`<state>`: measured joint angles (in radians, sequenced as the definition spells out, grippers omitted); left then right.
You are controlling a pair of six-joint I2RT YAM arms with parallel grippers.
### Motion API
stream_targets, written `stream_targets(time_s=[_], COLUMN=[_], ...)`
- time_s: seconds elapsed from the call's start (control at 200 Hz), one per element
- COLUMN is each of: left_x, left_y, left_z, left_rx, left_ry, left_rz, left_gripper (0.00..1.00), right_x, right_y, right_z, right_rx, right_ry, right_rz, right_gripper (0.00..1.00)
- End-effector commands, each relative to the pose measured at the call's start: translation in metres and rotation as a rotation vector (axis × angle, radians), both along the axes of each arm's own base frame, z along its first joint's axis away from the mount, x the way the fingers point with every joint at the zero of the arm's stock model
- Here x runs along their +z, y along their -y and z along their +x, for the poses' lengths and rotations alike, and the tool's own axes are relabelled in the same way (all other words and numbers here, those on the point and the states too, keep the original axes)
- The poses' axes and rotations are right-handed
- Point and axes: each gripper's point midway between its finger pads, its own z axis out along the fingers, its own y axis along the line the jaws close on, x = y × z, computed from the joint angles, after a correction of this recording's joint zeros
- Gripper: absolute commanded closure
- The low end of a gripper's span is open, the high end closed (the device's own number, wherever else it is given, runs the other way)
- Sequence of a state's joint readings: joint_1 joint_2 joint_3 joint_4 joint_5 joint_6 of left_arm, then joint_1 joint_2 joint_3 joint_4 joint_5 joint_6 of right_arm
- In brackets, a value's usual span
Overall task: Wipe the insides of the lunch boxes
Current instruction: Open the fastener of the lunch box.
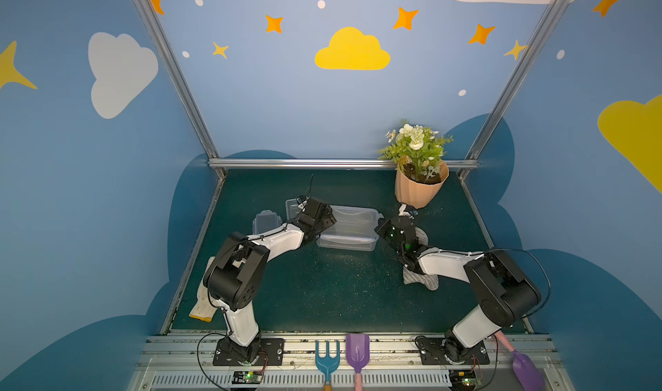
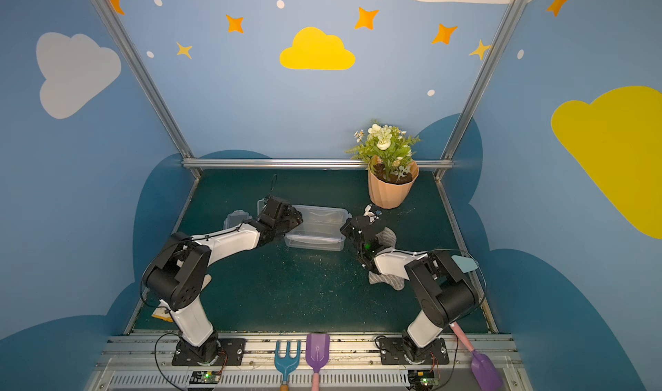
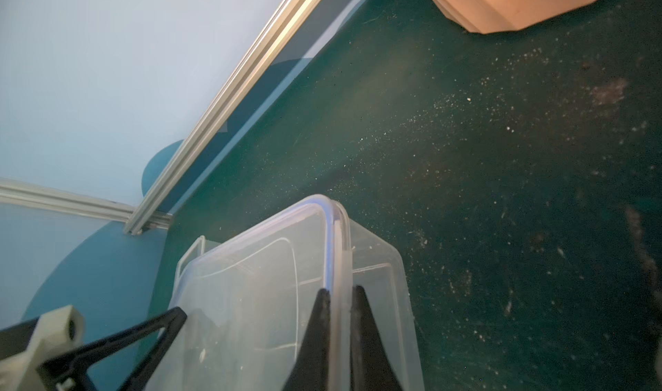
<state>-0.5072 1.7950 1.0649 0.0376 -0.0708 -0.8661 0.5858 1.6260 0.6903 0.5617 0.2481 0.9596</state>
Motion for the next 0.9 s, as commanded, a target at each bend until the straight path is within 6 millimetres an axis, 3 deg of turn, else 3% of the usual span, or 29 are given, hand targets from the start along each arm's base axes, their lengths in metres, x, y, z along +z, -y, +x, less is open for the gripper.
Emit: stream_targets(time_s=[0.0,0.22,0.436,0.651,0.891], left_x=[-0.082,-0.079,-0.068,-0.039,0.005], left_y=[0.016,0.016,0.018,0.021,0.026], left_z=[-0.075,-0.075,-0.074,-0.071,-0.062], left_rx=[-0.141,-0.14,-0.147,-0.174,-0.207], left_ry=[-0.318,-0.31,-0.288,-0.234,-0.145], left_rz=[0.061,0.058,0.045,0.024,0.007], left_gripper=[0.23,0.23,0.22,0.14,0.1], right_x=[-0.027,-0.006,0.017,0.011,0.004], right_y=[-0.034,-0.026,-0.017,-0.002,0.006], right_z=[-0.034,-0.037,-0.036,-0.034,-0.041], right_rx=[0.183,0.167,0.167,0.149,0.136], right_ry=[-0.119,-0.077,-0.049,-0.072,-0.099], right_rz=[-0.023,0.043,0.107,0.144,0.141], right_gripper=[0.74,0.43,0.24,0.27,0.54])
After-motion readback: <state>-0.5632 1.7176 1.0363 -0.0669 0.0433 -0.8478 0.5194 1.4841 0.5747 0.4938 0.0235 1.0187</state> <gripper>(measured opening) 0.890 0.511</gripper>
